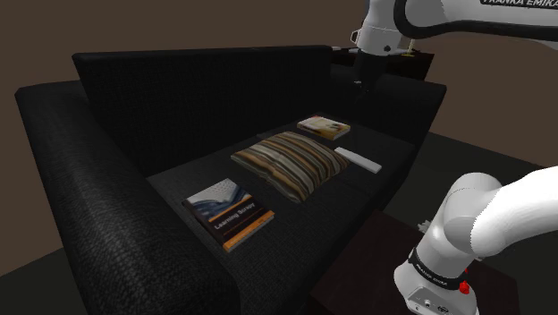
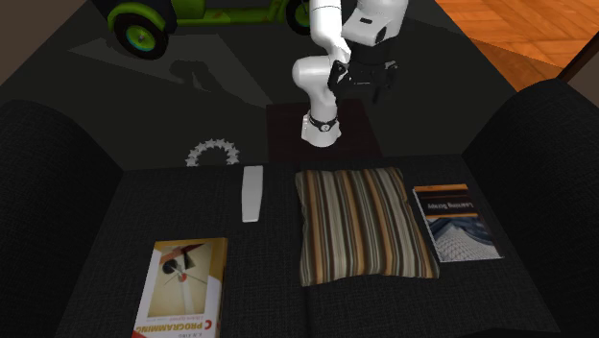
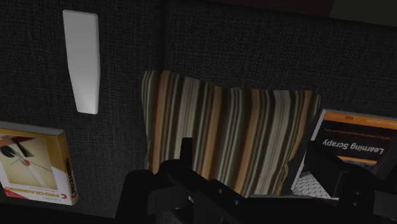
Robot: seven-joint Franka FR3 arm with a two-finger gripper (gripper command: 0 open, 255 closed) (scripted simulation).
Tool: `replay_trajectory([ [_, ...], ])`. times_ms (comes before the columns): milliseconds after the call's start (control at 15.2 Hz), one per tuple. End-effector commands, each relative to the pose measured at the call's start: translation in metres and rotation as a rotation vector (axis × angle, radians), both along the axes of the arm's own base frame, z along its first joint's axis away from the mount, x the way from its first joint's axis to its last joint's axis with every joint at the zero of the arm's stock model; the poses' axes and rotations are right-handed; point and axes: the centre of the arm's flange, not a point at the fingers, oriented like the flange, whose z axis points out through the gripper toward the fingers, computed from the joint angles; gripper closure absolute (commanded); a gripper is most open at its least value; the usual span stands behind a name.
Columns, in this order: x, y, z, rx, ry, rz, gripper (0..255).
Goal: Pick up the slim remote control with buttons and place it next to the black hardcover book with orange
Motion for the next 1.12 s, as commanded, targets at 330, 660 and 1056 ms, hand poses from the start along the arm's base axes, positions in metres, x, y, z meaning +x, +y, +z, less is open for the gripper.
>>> replay_trajectory([
  [330,0.01,-0.052,-0.041,0.012,0.008,-0.015,0],
  [660,0.019,-0.104,-0.083,0.024,0.016,-0.029,0],
  [1056,0.028,-0.165,-0.135,0.038,0.025,-0.047,0],
])
